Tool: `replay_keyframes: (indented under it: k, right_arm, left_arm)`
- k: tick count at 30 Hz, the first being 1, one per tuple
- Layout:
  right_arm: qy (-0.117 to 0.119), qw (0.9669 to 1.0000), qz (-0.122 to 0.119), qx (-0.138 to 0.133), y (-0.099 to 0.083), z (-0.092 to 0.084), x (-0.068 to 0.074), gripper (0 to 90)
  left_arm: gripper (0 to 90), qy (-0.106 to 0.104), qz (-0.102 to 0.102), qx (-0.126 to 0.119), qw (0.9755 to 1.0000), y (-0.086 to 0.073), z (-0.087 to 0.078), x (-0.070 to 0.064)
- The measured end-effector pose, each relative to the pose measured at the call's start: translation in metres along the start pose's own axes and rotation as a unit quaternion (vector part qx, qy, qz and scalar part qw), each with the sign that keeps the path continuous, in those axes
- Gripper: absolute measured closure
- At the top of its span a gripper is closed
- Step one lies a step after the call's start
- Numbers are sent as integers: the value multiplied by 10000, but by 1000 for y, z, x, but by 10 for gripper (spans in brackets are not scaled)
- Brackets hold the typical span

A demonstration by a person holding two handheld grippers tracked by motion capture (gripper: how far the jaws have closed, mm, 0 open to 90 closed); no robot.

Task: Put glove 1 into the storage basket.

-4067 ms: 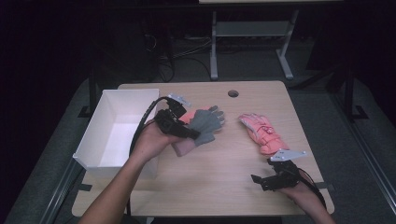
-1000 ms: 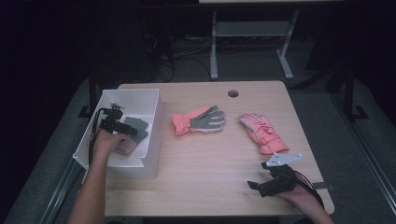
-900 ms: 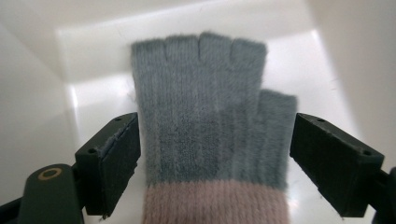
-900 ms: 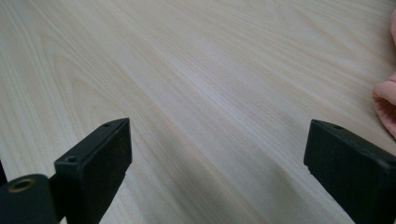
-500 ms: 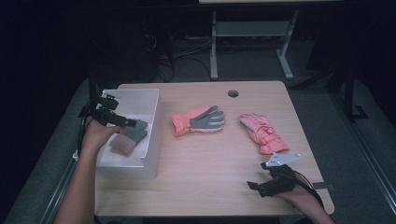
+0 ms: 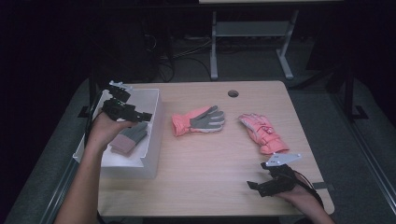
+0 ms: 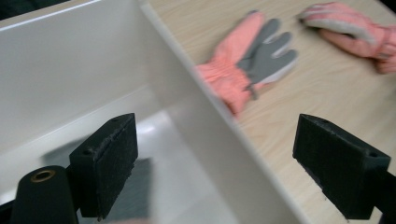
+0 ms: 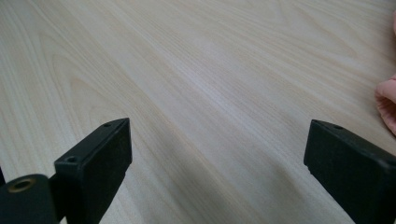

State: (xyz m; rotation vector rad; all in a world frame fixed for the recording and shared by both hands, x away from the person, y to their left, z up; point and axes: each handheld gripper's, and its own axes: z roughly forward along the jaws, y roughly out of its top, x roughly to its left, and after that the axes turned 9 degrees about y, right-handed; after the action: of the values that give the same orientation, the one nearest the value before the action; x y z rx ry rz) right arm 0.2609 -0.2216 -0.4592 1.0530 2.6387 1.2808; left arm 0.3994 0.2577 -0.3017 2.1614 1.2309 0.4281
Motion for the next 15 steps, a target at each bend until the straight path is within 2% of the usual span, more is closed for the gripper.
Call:
replay_keyframes:
  k: [3, 6, 10, 15]
  right_arm:
    - [-4, 10000, -8, 1, 0, 0, 0, 72]
    - [1, 10000, -15, -3, 0, 0, -1, 72]
    - [2, 10000, -12, 2, 0, 0, -1, 72]
    - [-3, 10000, -7, -2, 0, 0, -1, 72]
  left_arm:
    - [137, -134, 58, -73, 9999, 4, 4, -18]
    - [137, -274, 204, -84, 9994, 6, 8, -33]
    - [137, -464, 354, -99, 9982, 7, 16, -55]
    - [139, -679, 438, -203, 9965, 8, 25, -79]
